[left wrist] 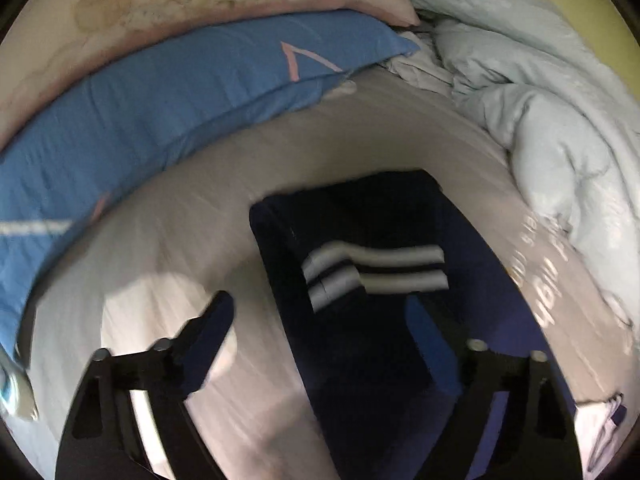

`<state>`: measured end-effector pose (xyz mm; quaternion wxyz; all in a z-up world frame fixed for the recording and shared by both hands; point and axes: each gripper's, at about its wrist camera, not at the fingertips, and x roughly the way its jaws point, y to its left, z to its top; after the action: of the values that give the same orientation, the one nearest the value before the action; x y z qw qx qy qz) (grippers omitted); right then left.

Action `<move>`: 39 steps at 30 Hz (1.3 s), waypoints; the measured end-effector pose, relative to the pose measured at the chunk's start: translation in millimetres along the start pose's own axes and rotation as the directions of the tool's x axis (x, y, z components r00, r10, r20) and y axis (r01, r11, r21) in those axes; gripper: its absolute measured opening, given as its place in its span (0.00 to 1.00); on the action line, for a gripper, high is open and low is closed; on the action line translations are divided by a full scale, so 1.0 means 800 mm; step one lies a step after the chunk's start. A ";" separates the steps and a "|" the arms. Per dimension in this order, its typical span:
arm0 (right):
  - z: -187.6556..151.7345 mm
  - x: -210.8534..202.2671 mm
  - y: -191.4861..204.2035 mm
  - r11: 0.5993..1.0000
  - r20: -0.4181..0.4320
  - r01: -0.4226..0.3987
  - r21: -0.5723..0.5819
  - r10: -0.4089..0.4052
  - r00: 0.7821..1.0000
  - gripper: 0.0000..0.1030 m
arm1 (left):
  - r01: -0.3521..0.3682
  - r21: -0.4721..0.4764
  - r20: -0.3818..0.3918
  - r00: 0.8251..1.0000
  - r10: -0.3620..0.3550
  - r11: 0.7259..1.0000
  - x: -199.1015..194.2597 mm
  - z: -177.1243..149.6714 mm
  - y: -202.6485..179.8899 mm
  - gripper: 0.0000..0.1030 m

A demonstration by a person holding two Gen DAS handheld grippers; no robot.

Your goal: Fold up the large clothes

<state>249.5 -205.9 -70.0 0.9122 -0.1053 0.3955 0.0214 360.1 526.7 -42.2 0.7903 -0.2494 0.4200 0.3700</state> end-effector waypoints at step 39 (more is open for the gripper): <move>0.002 0.002 0.001 1.000 0.006 -0.003 -0.001 0.003 1.000 1.00 | 0.574 0.663 -0.098 0.702 -0.705 0.480 -0.442 -0.306 -0.433 0.10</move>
<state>251.5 -204.7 -70.2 0.9132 -0.1053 0.3930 0.0232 386.1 13.2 158.7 0.9402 -0.0616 0.3193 -0.1014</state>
